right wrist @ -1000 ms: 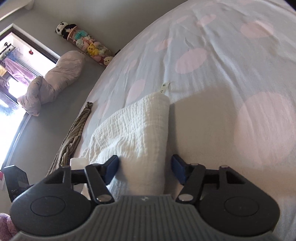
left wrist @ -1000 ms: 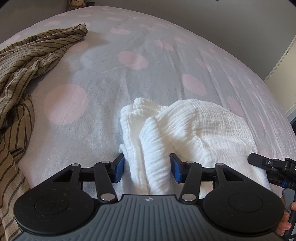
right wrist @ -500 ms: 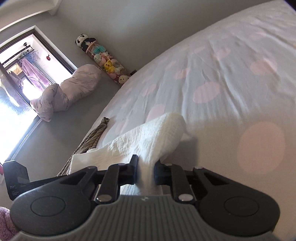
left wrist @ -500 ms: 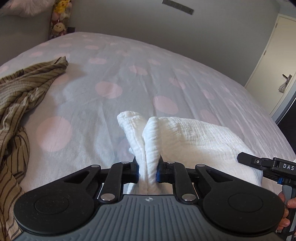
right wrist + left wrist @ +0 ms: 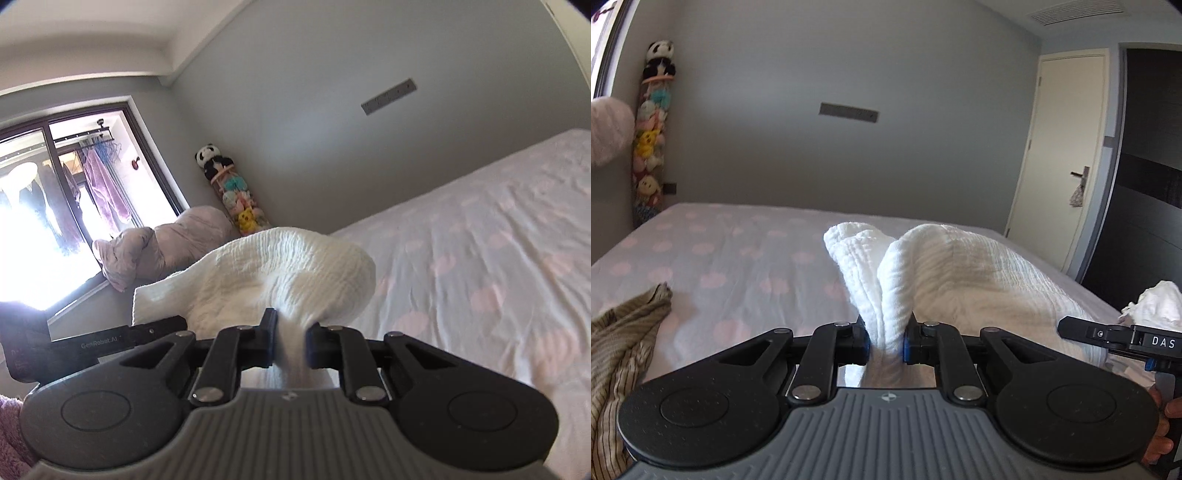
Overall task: Fold clothes
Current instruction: 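Lift the folded shirt with both grippers and carry it to the clothes stack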
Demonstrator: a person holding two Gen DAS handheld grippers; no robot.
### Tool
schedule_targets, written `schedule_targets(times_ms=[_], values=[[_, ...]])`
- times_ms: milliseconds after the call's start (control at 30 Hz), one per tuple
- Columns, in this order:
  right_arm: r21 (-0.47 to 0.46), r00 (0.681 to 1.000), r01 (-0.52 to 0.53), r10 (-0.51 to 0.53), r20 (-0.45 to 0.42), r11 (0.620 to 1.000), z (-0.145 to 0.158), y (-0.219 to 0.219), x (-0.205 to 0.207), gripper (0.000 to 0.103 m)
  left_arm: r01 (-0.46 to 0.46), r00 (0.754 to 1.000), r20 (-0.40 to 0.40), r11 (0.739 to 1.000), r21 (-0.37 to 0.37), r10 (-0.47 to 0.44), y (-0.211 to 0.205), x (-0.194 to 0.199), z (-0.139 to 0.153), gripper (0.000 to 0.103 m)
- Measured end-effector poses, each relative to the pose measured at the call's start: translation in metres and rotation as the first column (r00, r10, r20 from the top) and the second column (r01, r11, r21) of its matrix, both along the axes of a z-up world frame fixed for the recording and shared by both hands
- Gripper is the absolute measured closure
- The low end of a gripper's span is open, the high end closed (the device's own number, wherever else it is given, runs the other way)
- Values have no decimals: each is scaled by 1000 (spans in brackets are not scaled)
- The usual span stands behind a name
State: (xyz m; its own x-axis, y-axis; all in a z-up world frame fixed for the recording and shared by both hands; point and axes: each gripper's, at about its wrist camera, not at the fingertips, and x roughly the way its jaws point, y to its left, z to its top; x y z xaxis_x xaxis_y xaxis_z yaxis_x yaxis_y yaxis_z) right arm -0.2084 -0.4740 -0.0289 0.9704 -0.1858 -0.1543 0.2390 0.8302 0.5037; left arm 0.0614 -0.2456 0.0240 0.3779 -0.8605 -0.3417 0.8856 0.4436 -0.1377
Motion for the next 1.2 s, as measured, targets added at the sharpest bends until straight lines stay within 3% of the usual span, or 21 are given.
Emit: schedule_targets(times_ms=[233, 367, 500, 700, 967, 1100, 1200], values=[[-129, 987, 129, -116, 109, 983, 79, -19, -104, 86, 190, 975, 126, 980, -66, -181, -53, -68, 72, 90], [-181, 972, 213, -189, 139, 960, 115, -33, -167, 86, 305, 944, 160, 948, -95, -288, -91, -112, 103, 90], [-197, 952, 296, -272, 138, 935, 140, -53, -231, 86, 423, 897, 183, 901, -97, -402, -135, -156, 122, 90], [-229, 902, 431, -418, 106, 873, 170, -83, -322, 86, 575, 810, 189, 815, -73, -555, -204, -225, 128, 90], [-270, 813, 564, -581, 18, 780, 193, -122, -414, 86, 718, 692, 151, 695, -42, -706, -296, -297, 109, 90], [-290, 769, 599, -637, -51, 746, 196, -152, -438, 86, 758, 650, 105, 652, -21, -752, -339, -321, 91, 90], [-302, 747, 608, -658, -95, 734, 194, -183, -443, 86, 769, 639, 72, 640, -11, -766, -368, -328, 75, 90]])
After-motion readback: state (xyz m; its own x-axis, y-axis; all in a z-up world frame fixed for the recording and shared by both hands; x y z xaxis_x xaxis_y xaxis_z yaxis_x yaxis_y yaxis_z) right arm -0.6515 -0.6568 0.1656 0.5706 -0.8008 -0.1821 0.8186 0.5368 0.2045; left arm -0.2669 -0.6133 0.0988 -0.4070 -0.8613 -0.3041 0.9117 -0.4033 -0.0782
